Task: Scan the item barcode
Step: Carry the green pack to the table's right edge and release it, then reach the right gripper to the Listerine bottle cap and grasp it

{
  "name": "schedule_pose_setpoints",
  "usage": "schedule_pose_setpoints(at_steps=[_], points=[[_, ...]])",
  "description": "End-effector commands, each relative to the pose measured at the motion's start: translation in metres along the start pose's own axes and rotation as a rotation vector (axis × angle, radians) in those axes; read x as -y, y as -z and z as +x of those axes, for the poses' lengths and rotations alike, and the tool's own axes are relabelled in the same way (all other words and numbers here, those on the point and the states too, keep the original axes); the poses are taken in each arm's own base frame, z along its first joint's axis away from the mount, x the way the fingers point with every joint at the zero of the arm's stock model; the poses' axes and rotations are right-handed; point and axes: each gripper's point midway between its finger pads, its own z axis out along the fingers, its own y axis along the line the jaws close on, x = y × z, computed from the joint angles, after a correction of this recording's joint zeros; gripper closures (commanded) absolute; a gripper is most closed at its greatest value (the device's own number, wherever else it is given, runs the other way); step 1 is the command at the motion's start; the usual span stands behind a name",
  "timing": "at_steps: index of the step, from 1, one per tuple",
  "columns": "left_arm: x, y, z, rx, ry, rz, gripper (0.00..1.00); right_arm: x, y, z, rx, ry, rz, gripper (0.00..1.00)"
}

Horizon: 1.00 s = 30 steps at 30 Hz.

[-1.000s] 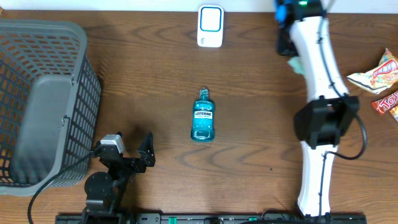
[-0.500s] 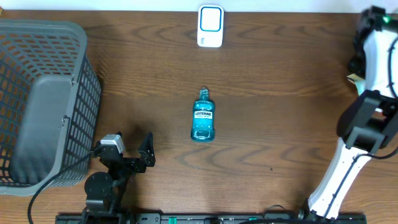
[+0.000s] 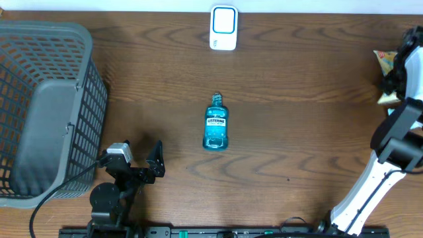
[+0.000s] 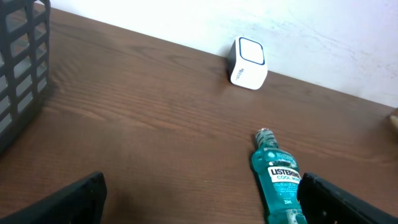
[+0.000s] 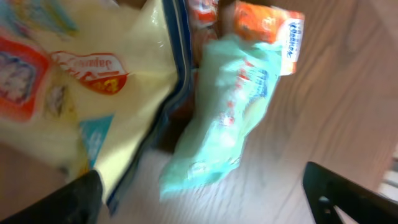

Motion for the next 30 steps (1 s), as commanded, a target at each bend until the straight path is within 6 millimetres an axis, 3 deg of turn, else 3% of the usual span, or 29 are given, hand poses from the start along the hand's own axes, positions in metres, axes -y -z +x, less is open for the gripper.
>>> schedule_pose_setpoints(at_steps=[1,6,9,12,14,19,22,25,30], points=[[-0.004,-0.002,0.011,-0.033,0.001,-0.010,0.02,0.002,0.105,-0.018,0.127,-0.092,-0.269,0.01],[-0.004,-0.002,0.011,-0.033,0.001,-0.010,0.02,-0.024,0.204,0.010,0.191,-0.026,-0.557,0.01],[-0.004,-0.002,0.011,-0.033,0.001,-0.010,0.02,-0.052,0.255,0.047,0.190,0.080,-0.706,0.01],[-0.004,-0.002,0.011,-0.033,0.001,-0.010,0.02,-0.083,0.282,0.093,0.147,0.212,-0.781,0.01],[-0.004,-0.002,0.011,-0.033,0.001,-0.010,0.02,-0.110,0.296,0.137,0.119,0.335,-0.797,0.01],[-0.004,-0.002,0.011,-0.033,0.001,-0.010,0.02,-0.167,0.312,0.235,0.077,0.591,-0.817,0.01],[-0.004,-0.002,0.011,-0.033,0.001,-0.011,0.02,-0.193,0.309,0.295,0.048,0.743,-0.792,0.01],[-0.004,-0.002,0.011,-0.033,0.001,-0.010,0.02,-0.215,0.294,0.346,0.066,0.902,-0.720,0.01],[-0.004,-0.002,0.011,-0.033,0.001,-0.010,0.02,-0.238,0.256,0.401,0.011,0.999,-0.616,0.01]])
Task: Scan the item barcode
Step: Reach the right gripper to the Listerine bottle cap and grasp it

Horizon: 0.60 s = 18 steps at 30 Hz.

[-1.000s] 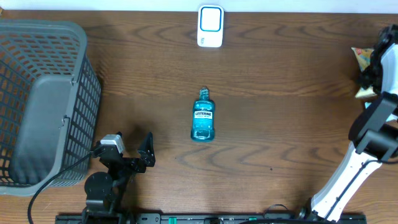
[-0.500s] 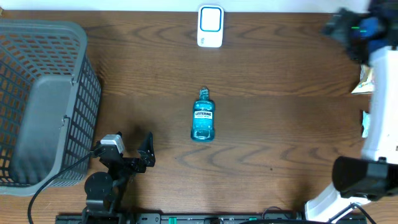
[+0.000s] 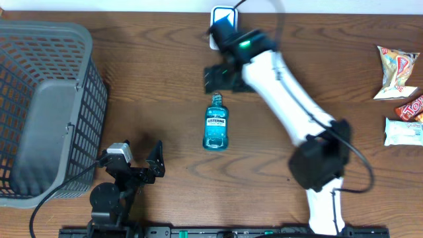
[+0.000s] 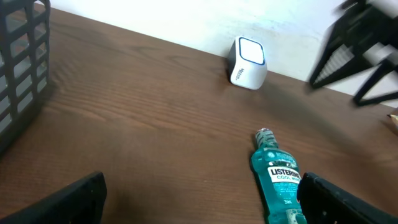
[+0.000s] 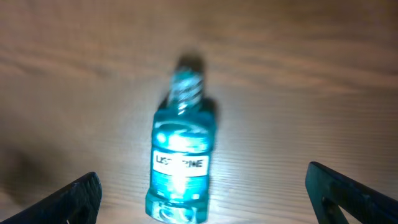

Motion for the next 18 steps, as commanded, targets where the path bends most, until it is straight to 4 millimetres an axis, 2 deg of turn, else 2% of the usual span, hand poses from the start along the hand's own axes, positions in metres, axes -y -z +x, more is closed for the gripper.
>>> schedule_pose_setpoints(at_steps=[1,4,9,12,15,18], points=[[-0.004,-0.002,0.011,-0.033,0.001,-0.010,0.02,-0.003,-0.041,0.014,-0.071,0.023,0.071,0.01],[-0.004,-0.002,0.011,-0.033,0.001,-0.011,0.02,-0.004,-0.063,0.010,-0.063,0.032,0.099,0.01],[-0.004,-0.002,0.011,-0.033,0.001,-0.010,0.02,-0.002,-0.079,-0.013,0.023,0.031,0.125,0.01],[-0.004,-0.002,0.011,-0.033,0.001,-0.010,0.02,-0.003,-0.088,-0.017,0.030,0.028,0.118,0.12],[-0.004,-0.002,0.011,-0.033,0.001,-0.010,0.02,-0.002,-0.102,-0.013,0.003,0.031,0.126,0.24],[-0.004,-0.002,0.011,-0.033,0.001,-0.010,0.02,-0.006,-0.115,-0.005,-0.022,0.043,0.130,0.28]])
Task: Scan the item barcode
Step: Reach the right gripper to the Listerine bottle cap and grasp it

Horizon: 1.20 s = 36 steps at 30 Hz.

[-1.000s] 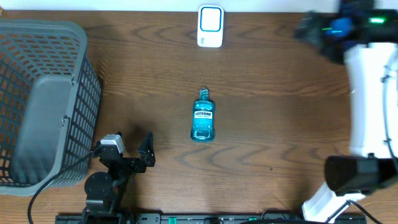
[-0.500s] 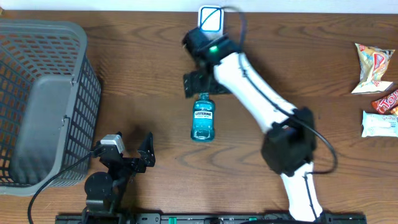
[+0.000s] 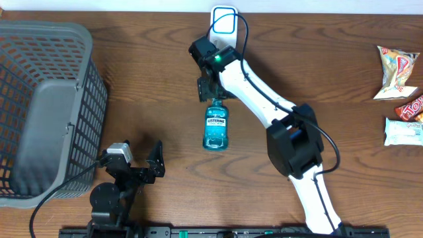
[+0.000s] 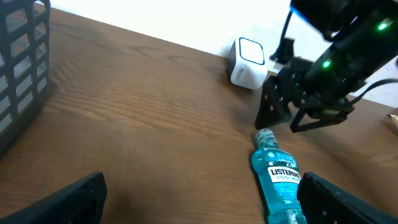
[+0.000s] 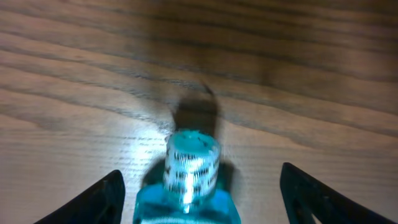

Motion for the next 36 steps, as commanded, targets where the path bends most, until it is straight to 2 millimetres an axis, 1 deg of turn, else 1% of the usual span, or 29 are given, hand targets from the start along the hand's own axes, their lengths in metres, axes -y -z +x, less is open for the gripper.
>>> schedule_pose_setpoints(at_steps=[1,4,8,12,13,15,19,22,23,24,29,32,36], points=[[-0.004,-0.002,0.011,-0.033,0.001,-0.010,0.03,0.001,-0.026,0.009,-0.042,0.007,0.036,0.29],[-0.004,-0.002,0.011,-0.033,0.001,-0.010,0.02,0.001,-0.035,0.011,-0.053,0.010,0.042,0.32],[-0.004,-0.002,0.011,-0.033,0.001,-0.010,0.02,0.000,-0.040,0.009,-0.047,0.007,0.039,0.39],[-0.004,-0.002,0.011,-0.033,0.001,-0.010,0.02,-0.004,-0.042,0.003,-0.023,0.005,0.026,0.52],[-0.004,-0.002,0.011,-0.033,0.001,-0.010,0.02,-0.005,-0.042,0.002,-0.016,0.004,0.022,0.58],[-0.004,-0.002,0.011,-0.033,0.001,-0.010,0.02,-0.005,-0.042,0.001,-0.015,0.004,0.020,0.66],[-0.004,-0.002,0.011,-0.033,0.001,-0.010,0.02,-0.005,-0.042,0.003,-0.018,0.006,0.022,0.70],[-0.004,-0.002,0.011,-0.033,0.001,-0.010,0.02,-0.005,-0.042,0.002,-0.017,0.006,0.022,0.77],[-0.004,-0.002,0.011,-0.033,0.001,-0.010,0.02,-0.006,-0.042,0.002,-0.016,0.006,0.021,0.83],[-0.004,-0.002,0.011,-0.033,0.001,-0.011,0.02,-0.006,-0.042,0.002,-0.015,0.006,0.021,0.85],[-0.004,-0.002,0.011,-0.033,0.001,-0.010,0.02,0.001,-0.042,-0.003,-0.012,0.017,0.022,0.90],[-0.004,-0.002,0.011,-0.033,0.001,-0.010,0.02,0.005,-0.039,-0.008,-0.007,0.037,0.020,0.91],[-0.004,-0.002,0.011,-0.033,0.001,-0.010,0.02,0.002,-0.026,-0.018,0.017,0.046,0.009,0.93]])
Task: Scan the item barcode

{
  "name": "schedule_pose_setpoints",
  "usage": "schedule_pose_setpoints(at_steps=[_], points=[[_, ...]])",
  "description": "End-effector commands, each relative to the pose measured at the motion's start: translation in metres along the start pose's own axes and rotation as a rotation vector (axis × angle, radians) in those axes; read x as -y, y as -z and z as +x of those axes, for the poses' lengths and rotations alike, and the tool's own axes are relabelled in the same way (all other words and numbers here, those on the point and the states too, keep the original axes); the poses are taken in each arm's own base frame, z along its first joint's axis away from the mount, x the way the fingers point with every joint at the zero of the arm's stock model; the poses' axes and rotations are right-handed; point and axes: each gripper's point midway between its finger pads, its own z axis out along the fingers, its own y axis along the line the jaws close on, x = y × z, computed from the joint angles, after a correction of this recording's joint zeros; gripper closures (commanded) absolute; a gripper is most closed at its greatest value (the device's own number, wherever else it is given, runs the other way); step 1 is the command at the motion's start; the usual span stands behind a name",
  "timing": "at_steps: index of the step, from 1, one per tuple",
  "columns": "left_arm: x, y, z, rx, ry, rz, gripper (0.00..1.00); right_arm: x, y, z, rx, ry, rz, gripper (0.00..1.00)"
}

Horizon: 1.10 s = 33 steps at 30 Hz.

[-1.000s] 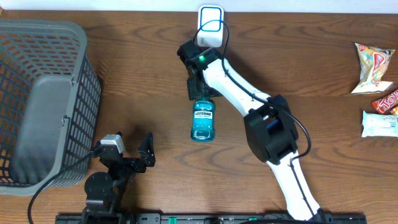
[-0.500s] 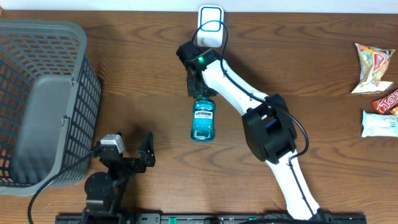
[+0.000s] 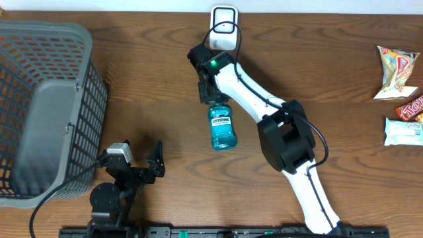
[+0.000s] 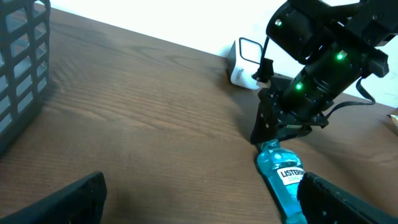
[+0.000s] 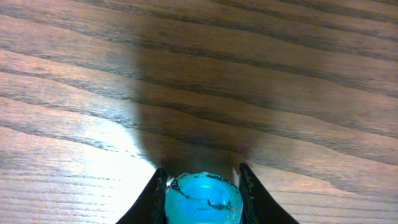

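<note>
A blue Listerine mouthwash bottle (image 3: 223,127) lies on the brown table, label up, with its cap pointing to the far side. My right gripper (image 3: 210,94) is shut on the bottle's cap (image 5: 203,198), one black finger pressed on each side of it. The white barcode scanner (image 3: 223,28) stands at the table's far edge, just beyond the right arm; it shows in the left wrist view too, scanner (image 4: 244,62). My left gripper (image 3: 137,164) rests open at the near left, nothing between its fingers, and the bottle (image 4: 286,183) lies ahead of it to the right.
A large grey mesh basket (image 3: 39,106) fills the left side of the table. Several snack packets (image 3: 396,66) lie at the far right edge. The right arm (image 3: 264,112) stretches diagonally across the table's middle.
My right gripper was open just above the bottle's cap; it is now lower and shut on the cap. The bottle has shifted slightly right and tilted. The left arm has not moved.
At first my right gripper was open over the snack packets at the far right. Then it hung open over the table's middle above the bottle, then close over the cap. Now it grips the cap. The left gripper stayed open and still throughout.
</note>
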Motion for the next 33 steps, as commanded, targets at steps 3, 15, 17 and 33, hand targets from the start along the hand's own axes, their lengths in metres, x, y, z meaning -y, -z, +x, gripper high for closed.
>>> schedule_pose_setpoints(at_steps=[3,15,17,33], points=[[-0.004,-0.002,0.011,-0.033,0.001,-0.010,0.02,0.003,0.023,-0.025,0.056,0.016,-0.009,0.95],[-0.004,-0.002,0.011,-0.033,0.001,-0.010,0.02,-0.004,0.073,-0.048,0.132,0.024,-0.046,0.96],[-0.004,-0.002,0.011,-0.033,0.001,-0.010,0.02,-0.005,0.082,-0.050,0.142,0.023,-0.051,0.96],[-0.004,-0.002,0.011,-0.033,0.001,-0.010,0.02,-0.003,0.118,-0.047,0.148,0.029,-0.055,0.98]])
